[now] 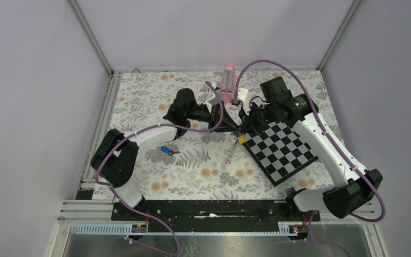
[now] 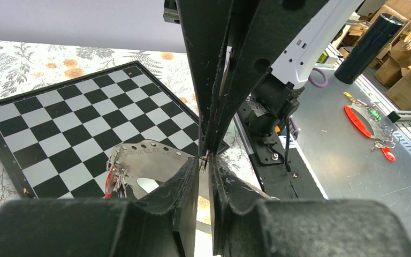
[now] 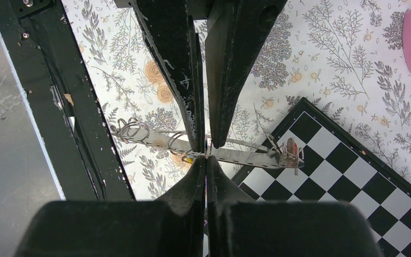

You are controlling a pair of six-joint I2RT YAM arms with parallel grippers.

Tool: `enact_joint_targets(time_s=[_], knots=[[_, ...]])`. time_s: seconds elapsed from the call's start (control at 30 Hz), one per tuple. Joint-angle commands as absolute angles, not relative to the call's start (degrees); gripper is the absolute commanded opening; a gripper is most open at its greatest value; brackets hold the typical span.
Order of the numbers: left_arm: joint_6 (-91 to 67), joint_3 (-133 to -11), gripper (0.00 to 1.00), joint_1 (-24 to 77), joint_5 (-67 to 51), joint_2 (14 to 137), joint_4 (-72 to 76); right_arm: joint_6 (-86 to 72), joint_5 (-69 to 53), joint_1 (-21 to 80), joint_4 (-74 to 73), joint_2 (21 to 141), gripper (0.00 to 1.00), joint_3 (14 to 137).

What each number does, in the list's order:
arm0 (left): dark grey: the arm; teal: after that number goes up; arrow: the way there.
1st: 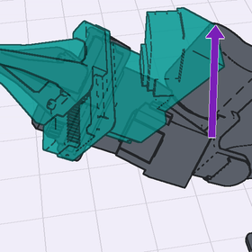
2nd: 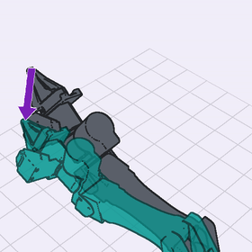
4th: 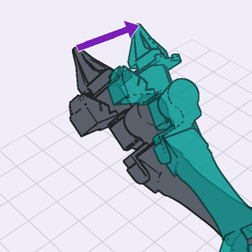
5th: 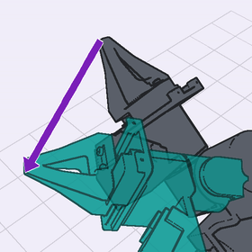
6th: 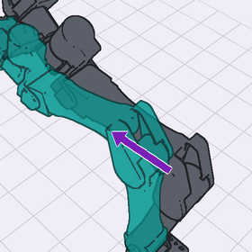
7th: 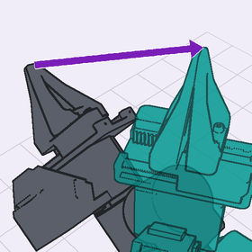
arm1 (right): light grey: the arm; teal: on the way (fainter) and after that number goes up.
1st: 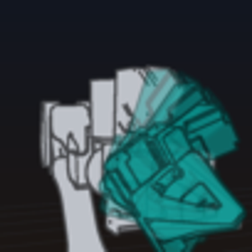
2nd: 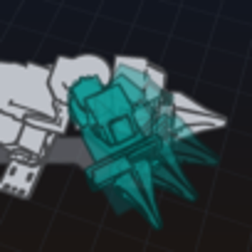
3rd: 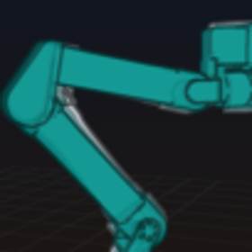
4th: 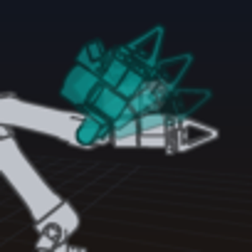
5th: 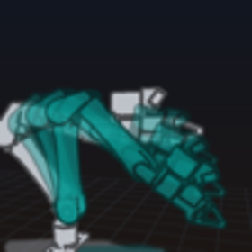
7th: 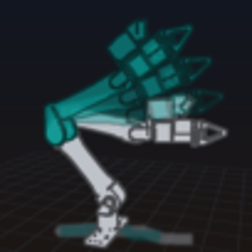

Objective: Put the keys on the keyring

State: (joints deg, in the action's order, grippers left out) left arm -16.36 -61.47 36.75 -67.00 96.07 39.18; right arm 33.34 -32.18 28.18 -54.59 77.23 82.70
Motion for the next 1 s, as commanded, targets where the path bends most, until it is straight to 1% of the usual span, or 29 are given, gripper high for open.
enact_joint_targets(time_s=[0.0, 0.17, 0.27, 0.33, 0.37, 0.4, 0.5, 0.6, 0.77, 0.8, 0.97], knots=[[-16.4, -61.7, 0.17, 37.2, -68.7, 96.1, 42.2, 32.7, -33.7, 28.9, -53.1, 76.2, 0.0, 84.0], [-15.9, -61.9, 0.17, 37.4, -69.2, 96.5, 41.3, 32.4, -33.7, 28.9, -52.7, 75.8, 0.0, 83.9], [-15.8, -61.9, 0.12, 37.5, -69.6, 96.7, 41.2, 32.4, -33.6, 28.8, -52.5, 75.5, 0.0, 83.7], [-15.9, -62.0, 0.06, 37.7, -69.8, 96.8, 41.1, 32.3, -33.5, 28.8, -52.2, 75.4, 0.0, 83.5], [-16.0, -62.0, 0.02, 37.7, -70.0, 96.9, 41.1, 32.1, -33.5, 28.9, -52.0, 75.3, 0.0, 83.4], [-16.1, -62.1, 0.0, 37.7, -70.1, 97.0, 41.2, 32.1, -33.4, 28.8, -51.9, 75.2, 0.0, 83.3], [-16.9, -61.7, 0.0, 37.7, -69.6, 96.7, 42.0, 31.5, -33.0, 28.8, -50.9, 74.7, 0.0, 82.7], [-20.7, -60.6, 0.0, 37.3, -68.3, 96.1, 46.0, 30.8, -32.1, 28.6, -49.5, 73.8, 0.11, 81.5], [-33.6, -57.7, 0.0, 35.6, -66.0, 95.7, 60.9, 29.6, -32.3, 26.6, -45.9, 70.4, 0.38, 77.6], [-35.1, -57.3, 0.0, 35.4, -65.6, 95.7, 63.0, 29.6, -32.6, 26.1, -45.2, 69.4, 0.41, 76.5], [-41.1, -55.4, 0.0, 35.3, -63.3, 95.2, 69.4, 31.0, -39.0, 24.9, -43.6, 66.7, 0.49, 72.2]])
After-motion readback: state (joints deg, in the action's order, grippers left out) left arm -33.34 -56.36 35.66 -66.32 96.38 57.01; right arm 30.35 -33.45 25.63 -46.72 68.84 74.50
